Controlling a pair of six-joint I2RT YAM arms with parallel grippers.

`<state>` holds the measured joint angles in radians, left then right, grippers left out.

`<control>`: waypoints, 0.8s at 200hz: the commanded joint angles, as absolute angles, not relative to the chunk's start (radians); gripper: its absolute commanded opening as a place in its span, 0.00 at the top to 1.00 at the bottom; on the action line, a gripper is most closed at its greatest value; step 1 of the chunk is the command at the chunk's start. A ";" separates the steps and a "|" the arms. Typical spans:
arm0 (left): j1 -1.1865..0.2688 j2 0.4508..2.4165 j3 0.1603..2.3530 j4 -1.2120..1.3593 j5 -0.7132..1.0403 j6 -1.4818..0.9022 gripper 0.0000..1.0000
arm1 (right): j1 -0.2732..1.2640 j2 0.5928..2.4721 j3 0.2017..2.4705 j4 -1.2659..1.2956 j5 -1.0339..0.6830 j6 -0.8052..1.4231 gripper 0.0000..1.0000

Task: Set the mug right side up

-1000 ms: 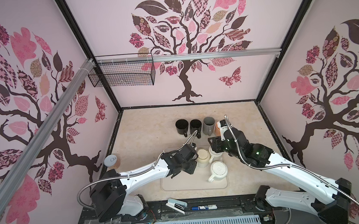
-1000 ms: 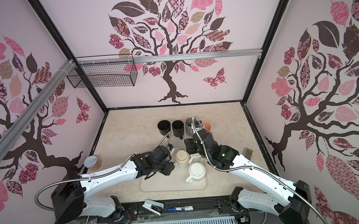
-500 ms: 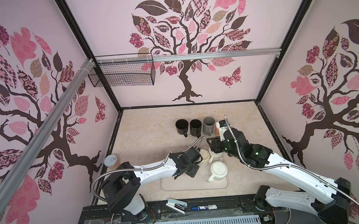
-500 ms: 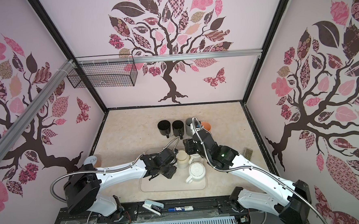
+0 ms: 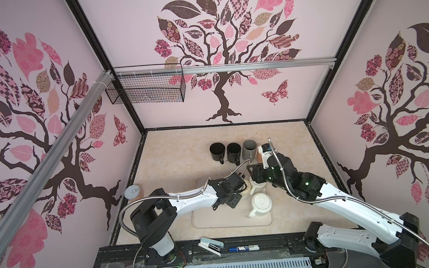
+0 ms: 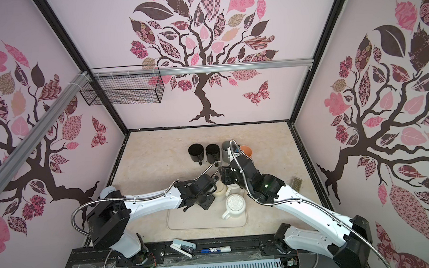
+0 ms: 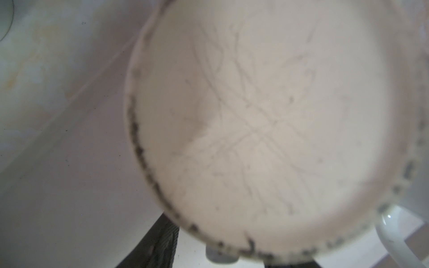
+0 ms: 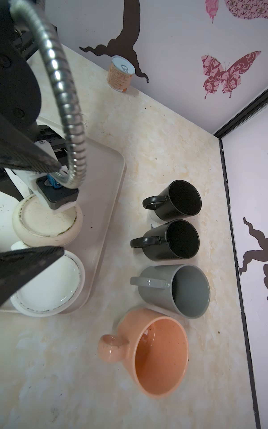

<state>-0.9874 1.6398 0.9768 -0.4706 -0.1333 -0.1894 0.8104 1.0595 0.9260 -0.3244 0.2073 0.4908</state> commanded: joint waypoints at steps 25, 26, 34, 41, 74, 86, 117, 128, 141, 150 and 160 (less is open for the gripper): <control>-0.988 1.669 1.031 -0.438 -0.155 -0.171 0.48 | 0.813 1.055 0.937 -0.315 0.215 0.467 0.45; -0.988 1.670 1.031 -0.438 -0.155 -0.172 0.48 | 0.812 1.055 0.937 -0.315 0.215 0.468 0.45; -0.988 1.671 1.031 -0.433 -0.156 -0.173 0.49 | 0.813 1.055 0.937 -0.316 0.216 0.468 0.45; -0.988 1.672 1.031 -0.431 -0.159 -0.177 0.50 | 0.812 1.055 0.937 -0.316 0.217 0.467 0.45; -0.988 1.672 1.032 -0.429 -0.166 -0.179 0.54 | 0.812 1.054 0.930 -0.310 0.211 0.471 0.45; -0.988 1.669 1.030 -0.427 -0.167 -0.179 0.54 | 0.812 1.055 0.930 -0.310 0.210 0.471 0.45; -0.988 1.660 1.029 -0.429 -0.165 -0.182 0.58 | 0.812 1.056 0.928 -0.304 0.207 0.471 0.45; -0.988 1.656 1.028 -0.434 -0.167 -0.182 0.58 | 0.811 1.055 0.929 -0.303 0.206 0.472 0.45; -0.988 1.648 1.025 -0.436 -0.167 -0.181 0.59 | 0.813 1.056 0.925 -0.300 0.205 0.472 0.45; -0.988 1.646 1.025 -0.437 -0.167 -0.183 0.60 | 0.813 1.057 0.924 -0.298 0.203 0.473 0.45; -0.987 1.643 1.025 -0.437 -0.163 -0.183 0.60 | 0.812 1.057 0.922 -0.297 0.201 0.473 0.45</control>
